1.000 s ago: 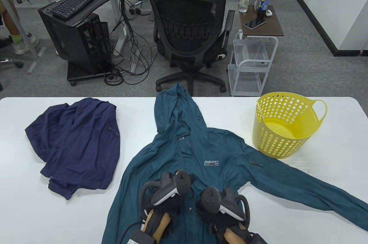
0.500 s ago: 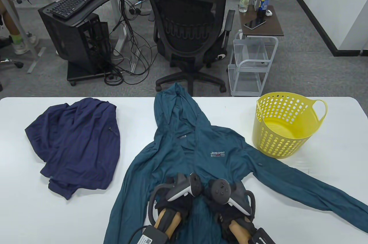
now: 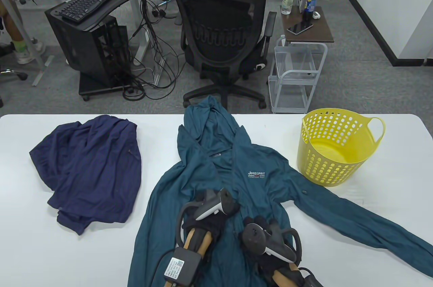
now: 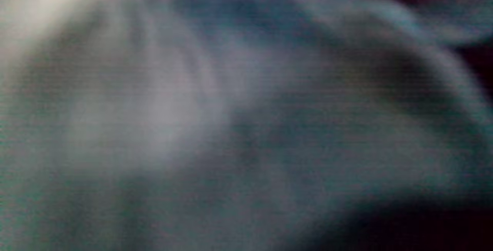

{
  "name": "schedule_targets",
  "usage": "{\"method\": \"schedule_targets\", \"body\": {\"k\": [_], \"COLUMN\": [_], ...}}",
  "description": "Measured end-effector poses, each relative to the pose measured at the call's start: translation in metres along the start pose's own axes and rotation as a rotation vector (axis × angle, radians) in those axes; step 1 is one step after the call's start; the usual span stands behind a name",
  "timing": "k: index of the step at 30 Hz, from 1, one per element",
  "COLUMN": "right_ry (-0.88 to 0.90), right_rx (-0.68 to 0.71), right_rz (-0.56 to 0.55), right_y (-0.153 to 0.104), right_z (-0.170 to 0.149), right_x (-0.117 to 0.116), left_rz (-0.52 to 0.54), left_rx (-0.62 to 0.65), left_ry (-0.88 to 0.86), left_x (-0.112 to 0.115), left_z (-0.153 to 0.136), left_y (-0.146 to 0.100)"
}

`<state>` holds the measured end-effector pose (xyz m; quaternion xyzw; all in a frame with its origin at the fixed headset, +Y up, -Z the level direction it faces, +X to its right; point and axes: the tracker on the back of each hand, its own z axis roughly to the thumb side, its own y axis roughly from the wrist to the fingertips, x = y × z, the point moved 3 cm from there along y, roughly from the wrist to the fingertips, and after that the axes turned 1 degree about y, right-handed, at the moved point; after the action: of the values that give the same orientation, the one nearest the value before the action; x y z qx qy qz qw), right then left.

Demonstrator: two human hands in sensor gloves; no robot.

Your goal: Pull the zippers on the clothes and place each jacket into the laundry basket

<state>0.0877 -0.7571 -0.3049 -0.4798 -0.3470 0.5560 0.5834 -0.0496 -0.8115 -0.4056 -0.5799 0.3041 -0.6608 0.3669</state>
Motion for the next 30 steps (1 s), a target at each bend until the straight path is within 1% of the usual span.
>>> {"method": "schedule_targets", "body": {"k": [2,4,5,8,9,11,13,14,16,18,19,21,23,24,26,28,30], "right_ry": [0.002,0.0,0.01,0.037,0.045,0.072,0.1,0.12,0.145,0.177,0.187,0.193,0.196,0.201,0.213,0.195,0.169], "right_rx": [0.031,0.066,0.078,0.045,0.039,0.023,0.004,-0.01,-0.036,-0.057,-0.069,-0.085,-0.102,-0.105,-0.101,-0.089,-0.075], "right_rz": [0.005,0.049,0.089,0.197,0.209,0.179,0.183,0.171,0.161,0.152,0.144,0.131,0.121,0.117,0.112,0.091,0.078], "right_y": [-0.004,-0.005,-0.004,0.001,0.003,0.007,0.01,0.012,0.015,0.018,0.019,0.019,0.019,0.019,0.021,0.022,0.022], "right_z": [0.007,0.014,0.016,0.01,0.008,0.002,-0.005,-0.009,-0.016,-0.023,-0.027,-0.033,-0.04,-0.042,-0.044,-0.043,-0.039], "right_x": [0.003,0.002,-0.002,-0.018,-0.021,-0.022,-0.023,-0.023,-0.024,-0.025,-0.025,-0.025,-0.024,-0.024,-0.024,-0.022,-0.021], "left_rz": [0.0,0.009,0.014,0.025,0.029,0.077,0.163,0.214,0.249,0.187,0.112,0.051,0.046,0.01,-0.021,-0.024,-0.029], "left_rx": [-0.01,-0.012,-0.008,0.009,0.007,0.013,0.025,0.05,0.115,0.194,0.212,0.175,0.146,0.152,0.172,0.184,0.17], "left_ry": [0.0,0.01,0.019,0.047,0.059,0.078,0.053,0.005,-0.081,-0.088,-0.034,0.095,0.139,0.123,0.072,0.078,0.081], "left_x": [-0.002,-0.004,-0.005,-0.006,-0.007,-0.015,-0.024,-0.027,-0.026,-0.016,-0.006,0.006,0.014,0.019,0.025,0.025,0.025], "left_z": [-0.004,-0.006,-0.007,-0.01,-0.011,-0.012,-0.009,-0.005,0.006,0.021,0.028,0.03,0.026,0.022,0.02,0.019,0.016], "left_y": [0.004,0.007,0.007,0.001,-0.003,-0.017,-0.036,-0.048,-0.066,-0.073,-0.071,-0.065,-0.057,-0.053,-0.048,-0.046,-0.043]}}
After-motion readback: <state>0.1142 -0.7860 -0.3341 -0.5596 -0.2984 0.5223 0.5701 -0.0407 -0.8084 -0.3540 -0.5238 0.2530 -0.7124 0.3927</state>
